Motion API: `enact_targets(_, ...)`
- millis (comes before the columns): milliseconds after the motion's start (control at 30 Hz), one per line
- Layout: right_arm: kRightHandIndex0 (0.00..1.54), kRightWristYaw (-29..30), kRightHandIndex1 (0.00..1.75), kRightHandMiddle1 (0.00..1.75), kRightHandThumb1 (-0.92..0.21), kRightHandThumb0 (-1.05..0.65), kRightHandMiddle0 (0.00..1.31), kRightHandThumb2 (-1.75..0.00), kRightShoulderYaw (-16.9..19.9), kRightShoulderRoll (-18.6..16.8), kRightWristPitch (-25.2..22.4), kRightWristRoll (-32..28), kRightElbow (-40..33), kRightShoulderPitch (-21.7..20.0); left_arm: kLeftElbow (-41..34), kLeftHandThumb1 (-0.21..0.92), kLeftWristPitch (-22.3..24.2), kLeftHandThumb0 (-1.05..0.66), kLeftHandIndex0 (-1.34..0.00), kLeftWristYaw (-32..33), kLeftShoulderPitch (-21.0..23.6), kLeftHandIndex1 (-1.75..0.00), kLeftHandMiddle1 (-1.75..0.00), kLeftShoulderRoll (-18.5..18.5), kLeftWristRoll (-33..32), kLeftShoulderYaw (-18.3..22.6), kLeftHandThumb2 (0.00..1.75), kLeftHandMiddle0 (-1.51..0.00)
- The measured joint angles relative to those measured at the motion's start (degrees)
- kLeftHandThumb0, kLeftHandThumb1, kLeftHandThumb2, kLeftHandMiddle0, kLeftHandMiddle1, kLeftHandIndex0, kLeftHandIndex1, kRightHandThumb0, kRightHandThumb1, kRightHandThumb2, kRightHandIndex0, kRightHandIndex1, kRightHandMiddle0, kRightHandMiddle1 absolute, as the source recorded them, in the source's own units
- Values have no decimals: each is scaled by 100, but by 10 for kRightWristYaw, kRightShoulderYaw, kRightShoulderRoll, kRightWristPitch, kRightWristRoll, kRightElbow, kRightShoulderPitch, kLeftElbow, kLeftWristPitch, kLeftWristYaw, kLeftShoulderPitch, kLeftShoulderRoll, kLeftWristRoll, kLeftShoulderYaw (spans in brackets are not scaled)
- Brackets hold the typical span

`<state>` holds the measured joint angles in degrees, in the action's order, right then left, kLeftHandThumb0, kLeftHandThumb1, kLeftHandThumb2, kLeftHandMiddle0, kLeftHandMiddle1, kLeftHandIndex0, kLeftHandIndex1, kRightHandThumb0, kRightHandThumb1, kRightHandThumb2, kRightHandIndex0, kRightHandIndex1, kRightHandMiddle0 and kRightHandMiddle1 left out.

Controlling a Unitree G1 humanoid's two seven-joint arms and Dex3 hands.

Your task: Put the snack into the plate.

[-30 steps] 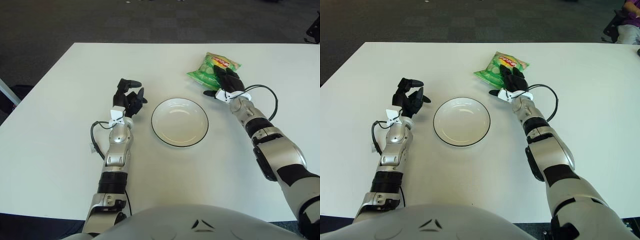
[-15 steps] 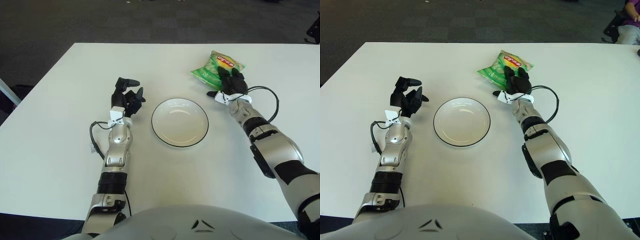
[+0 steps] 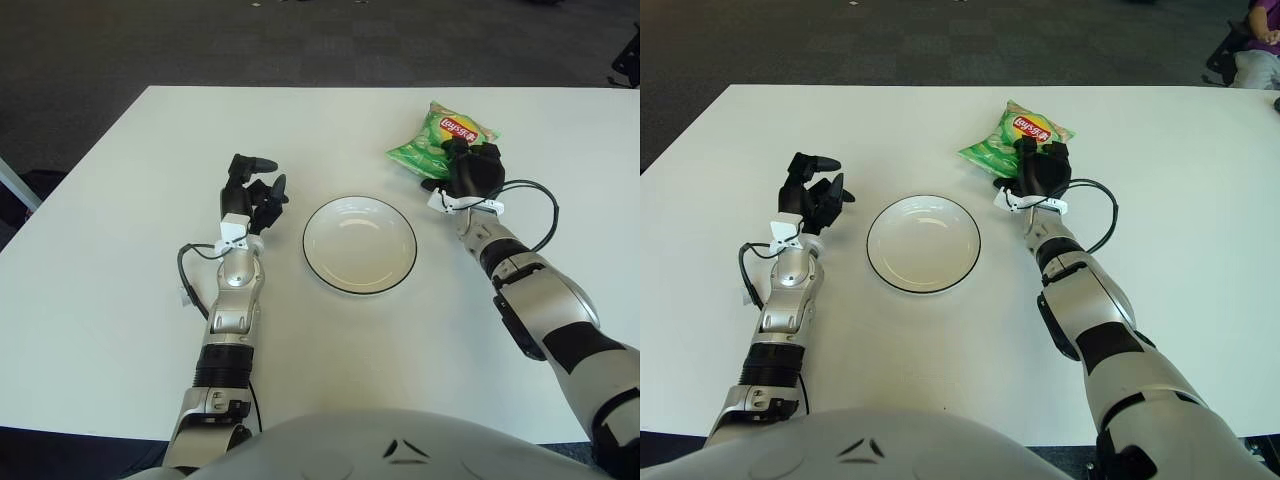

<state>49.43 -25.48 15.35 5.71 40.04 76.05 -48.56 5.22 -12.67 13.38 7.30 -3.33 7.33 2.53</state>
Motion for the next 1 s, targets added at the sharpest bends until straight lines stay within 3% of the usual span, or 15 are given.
enact_targets(200, 36, 53, 171, 174, -55, 0, 34, -102, -27, 11, 9, 22, 2, 10, 6, 92, -5, -36, -41, 4, 0, -154, -143, 1, 1, 0, 33, -95)
enact_targets(500, 47, 125, 174, 171, -42, 0, 40, -118, -63, 28, 25, 58, 10, 24, 19, 92, -14, -36, -41, 9, 0, -153, -141, 4, 3, 1, 32, -95)
enact_targets(733, 49, 116, 175, 174, -42, 0, 36, -120, -32, 35, 106, 25, 4, 28, 23, 92, -20, -36, -41, 10, 0, -153, -141, 5, 5, 0, 32, -95)
enact_targets(767, 46, 109, 175, 174, -48, 14, 41, -112, -22, 36, 126, 12, 0, 30, 23, 92, -21, -36, -41, 10, 0, -153, -141, 5, 5, 0, 32, -95)
enact_targets(833, 43, 95, 175, 175, -53, 26, 45, -104, -6, 38, 158, -9, -8, 35, 24, 92, -22, -36, -41, 10, 0, -153, -141, 5, 6, 0, 32, -95)
enact_targets(1000, 41, 79, 175, 175, -58, 37, 50, -97, 18, 40, 200, -32, -23, 45, 30, 92, -22, -36, -41, 14, 2, -153, -140, 4, 10, -1, 32, -95)
